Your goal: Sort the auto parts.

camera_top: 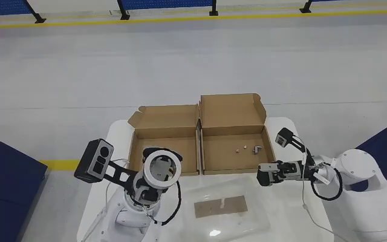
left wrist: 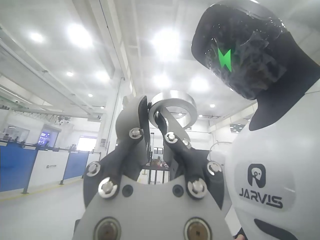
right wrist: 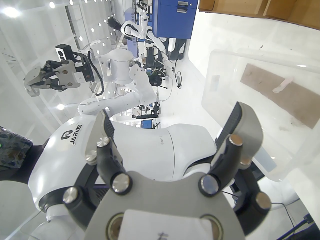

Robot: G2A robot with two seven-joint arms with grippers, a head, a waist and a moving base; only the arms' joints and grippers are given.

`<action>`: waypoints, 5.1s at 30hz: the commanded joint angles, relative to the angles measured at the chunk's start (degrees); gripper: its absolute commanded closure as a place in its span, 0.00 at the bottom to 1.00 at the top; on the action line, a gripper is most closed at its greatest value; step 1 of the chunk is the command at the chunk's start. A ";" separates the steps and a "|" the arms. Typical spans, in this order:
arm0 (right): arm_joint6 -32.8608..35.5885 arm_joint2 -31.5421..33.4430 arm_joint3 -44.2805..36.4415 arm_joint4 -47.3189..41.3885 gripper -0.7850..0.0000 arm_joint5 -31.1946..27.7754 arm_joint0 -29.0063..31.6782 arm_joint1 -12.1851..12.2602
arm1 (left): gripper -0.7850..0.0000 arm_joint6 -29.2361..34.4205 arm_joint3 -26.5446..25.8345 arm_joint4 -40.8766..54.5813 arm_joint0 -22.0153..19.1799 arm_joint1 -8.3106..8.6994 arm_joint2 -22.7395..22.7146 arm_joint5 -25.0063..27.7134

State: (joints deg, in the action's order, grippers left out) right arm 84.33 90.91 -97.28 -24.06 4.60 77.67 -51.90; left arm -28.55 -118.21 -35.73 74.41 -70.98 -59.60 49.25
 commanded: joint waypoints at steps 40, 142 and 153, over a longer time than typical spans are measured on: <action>0.00 0.00 0.00 0.00 0.00 0.00 0.00 0.00 | 1.00 7.18 -1.64 6.10 -6.80 -3.44 4.35 -5.78; 0.00 0.00 0.00 0.00 0.00 0.00 0.00 0.00 | 1.00 58.61 -4.52 -1.67 5.77 -1.42 -8.64 -37.81; 0.00 0.00 0.00 0.00 0.00 0.00 0.00 0.00 | 1.00 73.23 -0.86 -4.26 -3.50 -2.39 -3.52 -60.75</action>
State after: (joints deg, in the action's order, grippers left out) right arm 84.33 90.91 -97.28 -24.06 4.60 77.67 -51.90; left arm 44.79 -119.07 -39.96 70.94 -73.36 -63.21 -11.22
